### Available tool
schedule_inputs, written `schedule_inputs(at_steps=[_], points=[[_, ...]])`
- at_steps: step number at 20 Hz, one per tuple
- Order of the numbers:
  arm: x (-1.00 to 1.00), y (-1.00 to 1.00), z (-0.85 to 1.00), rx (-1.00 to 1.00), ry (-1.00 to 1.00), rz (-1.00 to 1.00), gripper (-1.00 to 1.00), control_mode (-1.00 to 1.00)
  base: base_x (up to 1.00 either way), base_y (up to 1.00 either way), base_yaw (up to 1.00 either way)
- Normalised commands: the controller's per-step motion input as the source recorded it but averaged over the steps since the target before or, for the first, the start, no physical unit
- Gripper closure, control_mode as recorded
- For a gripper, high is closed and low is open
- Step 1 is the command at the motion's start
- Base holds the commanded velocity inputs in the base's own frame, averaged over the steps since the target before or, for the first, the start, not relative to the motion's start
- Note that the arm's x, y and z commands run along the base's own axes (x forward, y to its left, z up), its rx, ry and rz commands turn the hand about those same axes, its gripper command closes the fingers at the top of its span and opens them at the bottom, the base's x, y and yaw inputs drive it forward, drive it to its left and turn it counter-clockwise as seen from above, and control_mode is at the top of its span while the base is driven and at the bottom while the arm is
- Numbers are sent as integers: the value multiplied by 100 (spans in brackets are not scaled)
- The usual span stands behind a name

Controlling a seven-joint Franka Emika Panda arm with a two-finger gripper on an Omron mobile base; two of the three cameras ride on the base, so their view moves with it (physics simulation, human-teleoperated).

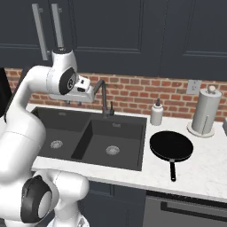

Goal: Pick the pan and sponge and place them into the sink. Then turn on the water.

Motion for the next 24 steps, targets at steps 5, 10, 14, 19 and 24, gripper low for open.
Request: schedule_inputs(at_steps=[5, 10, 14, 19, 24], points=[[-6, -28, -9, 0, -6, 3, -100, -100, 0, 0, 0], [-15, -65, -26, 0, -6, 2, -100, -100, 0, 0, 0], [-21, -79, -38, 0, -1, 0, -100, -100, 0, 0, 0], [-21, -81, -39, 0, 0, 0, -100, -100, 0, 0, 0], [-16, -77, -35, 0, 0, 0, -100, -100, 0, 0, 0]])
